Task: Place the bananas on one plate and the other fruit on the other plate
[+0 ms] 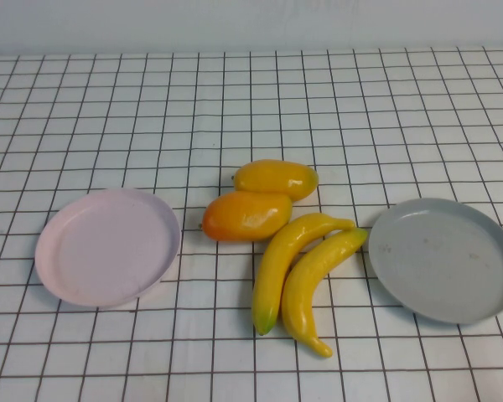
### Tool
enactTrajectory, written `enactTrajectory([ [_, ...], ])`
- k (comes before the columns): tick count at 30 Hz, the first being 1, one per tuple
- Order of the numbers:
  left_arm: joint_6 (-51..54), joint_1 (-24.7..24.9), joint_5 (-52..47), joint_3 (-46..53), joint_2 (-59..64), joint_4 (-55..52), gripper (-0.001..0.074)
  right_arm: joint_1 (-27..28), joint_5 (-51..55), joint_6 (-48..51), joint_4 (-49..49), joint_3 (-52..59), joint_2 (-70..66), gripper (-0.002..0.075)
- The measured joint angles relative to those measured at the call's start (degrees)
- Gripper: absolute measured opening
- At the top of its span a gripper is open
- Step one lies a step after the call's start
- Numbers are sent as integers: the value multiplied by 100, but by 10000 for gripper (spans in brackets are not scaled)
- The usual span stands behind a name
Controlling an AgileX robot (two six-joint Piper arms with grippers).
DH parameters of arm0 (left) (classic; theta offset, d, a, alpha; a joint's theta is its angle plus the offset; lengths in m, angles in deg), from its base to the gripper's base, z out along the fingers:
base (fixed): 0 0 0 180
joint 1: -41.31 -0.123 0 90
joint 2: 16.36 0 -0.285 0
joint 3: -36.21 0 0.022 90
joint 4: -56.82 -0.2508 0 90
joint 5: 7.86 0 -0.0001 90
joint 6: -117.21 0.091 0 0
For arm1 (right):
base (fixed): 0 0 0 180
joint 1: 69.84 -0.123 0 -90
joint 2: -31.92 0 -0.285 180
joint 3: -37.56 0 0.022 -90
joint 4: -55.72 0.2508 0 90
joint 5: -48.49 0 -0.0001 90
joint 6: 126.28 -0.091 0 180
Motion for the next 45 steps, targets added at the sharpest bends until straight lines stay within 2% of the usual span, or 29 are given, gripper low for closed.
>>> enactTrajectory([
  [6, -1567, 0, 1167, 0, 0, 2399, -5, 0, 0, 0, 0, 0, 0, -16],
  [11, -1412, 0, 1824, 0, 0, 2767, -5, 0, 0, 0, 0, 0, 0, -16],
  [16, -1378, 0, 1822, -10, 0, 2855, -5, 0, 0, 0, 0, 0, 0, -16],
  [19, -1251, 0, 1135, -354, 0, 2738, -5, 0, 0, 0, 0, 0, 0, -16],
  [22, -822, 0, 307, -1116, 195, 2641, -5, 0, 0, 0, 0, 0, 0, -17],
  [30, 2013, 0, -2128, -3285, 2224, 2551, -5, 0, 0, 0, 0, 0, 0, -16],
  [34, 2948, 0, -2368, -3826, 3271, 2464, -5, 0, 0, 0, 0, 0, 0, -16],
  [39, 3104, 158, -2636, -4548, 4542, 1989, 0, 0, 0, 0, 0, 0, 0, -16],
  [42, 2987, 665, -3084, -5122, 5279, 1487, 73, 0, 0, 0, 0, 0, 0, -16],
  [44, 2777, 1134, -3230, -5522, 5789, 1148, 176, 0, 0, 0, 0, 0, 0, -16],
  [45, 2645, 1380, -3271, -5721, 6035, 967, 251, 0, 0, 0, 0, 0, 0, -17],
])
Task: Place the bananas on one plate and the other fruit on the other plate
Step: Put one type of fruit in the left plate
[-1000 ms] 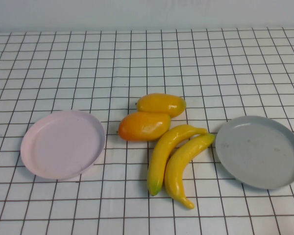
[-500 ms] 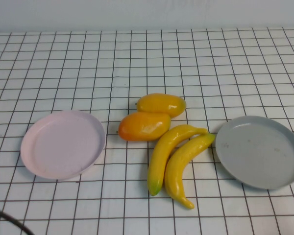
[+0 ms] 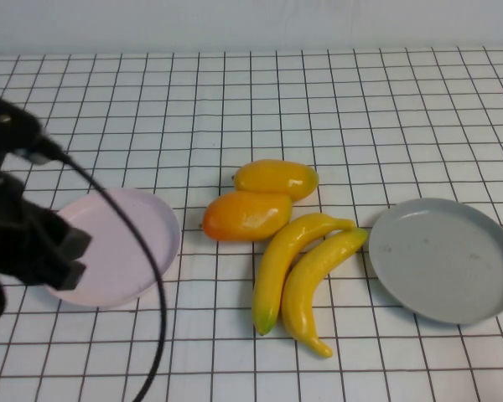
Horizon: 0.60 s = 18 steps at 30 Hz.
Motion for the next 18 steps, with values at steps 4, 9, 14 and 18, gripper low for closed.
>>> enactTrajectory([
  [4, -472, 852, -28, -737, 965, -799, 545, 0, 0, 0, 0, 0, 0, -16],
  [9, -402, 1581, -28, -1578, 2183, -1573, 664, 0, 0, 0, 0, 0, 0, -16],
  [14, 520, 1922, 258, -2163, 3311, -1779, 666, 0, 0, 0, 0, 0, 0, -16],
  [18, 971, 2014, 639, -2389, 3957, -1799, 666, 0, 0, 0, 0, 0, 0, -16],
])
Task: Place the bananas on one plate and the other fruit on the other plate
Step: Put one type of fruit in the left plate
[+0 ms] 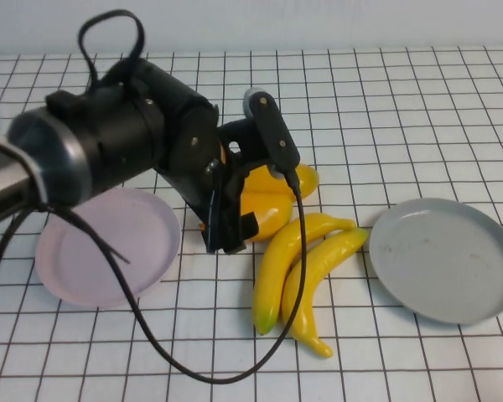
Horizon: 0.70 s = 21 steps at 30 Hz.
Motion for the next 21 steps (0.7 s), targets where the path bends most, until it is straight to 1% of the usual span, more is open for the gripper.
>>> enactTrajectory([
  [4, 149, 0, 305, -76, 433, -23, 666, 0, 0, 0, 0, 0, 0, -16],
  [10, 269, 0, 754, -86, 754, -36, 666, 0, 0, 0, 0, 0, 0, -16],
  [13, 295, 0, 819, -86, 911, -15, 666, 0, 0, 0, 0, 0, 0, -17],
  [21, 312, -194, 967, -133, 1190, -25, 666, 0, 0, 0, 0, 0, 0, -16],
])
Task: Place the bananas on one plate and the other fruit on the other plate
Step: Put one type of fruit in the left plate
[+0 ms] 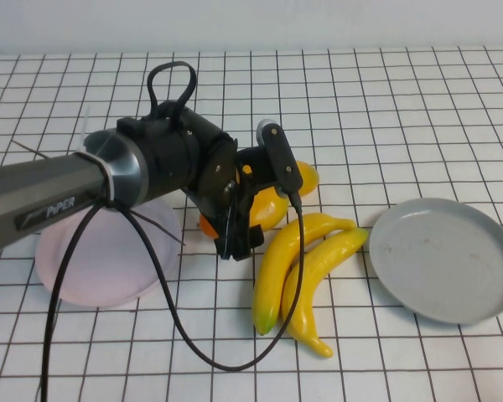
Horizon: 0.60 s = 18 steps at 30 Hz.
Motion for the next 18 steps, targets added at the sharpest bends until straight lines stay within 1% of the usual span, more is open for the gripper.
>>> enactTrajectory([
  [6, 0, -85, 112, -11, 72, -10, 659, 0, 0, 0, 0, 0, 0, -17],
  [8, 0, -85, 139, -11, 72, -10, 619, 0, 0, 0, 0, 0, 0, -17],
  [12, -33, -85, 244, -11, 72, -78, 457, 0, 0, 0, 0, 0, 0, -16],
  [13, -90, -85, 242, -11, 47, -106, 440, 0, 0, 0, 0, 0, 0, -16],
  [18, -610, -85, 219, 0, -152, -344, 440, 0, 0, 0, 0, 0, 0, -16],
])
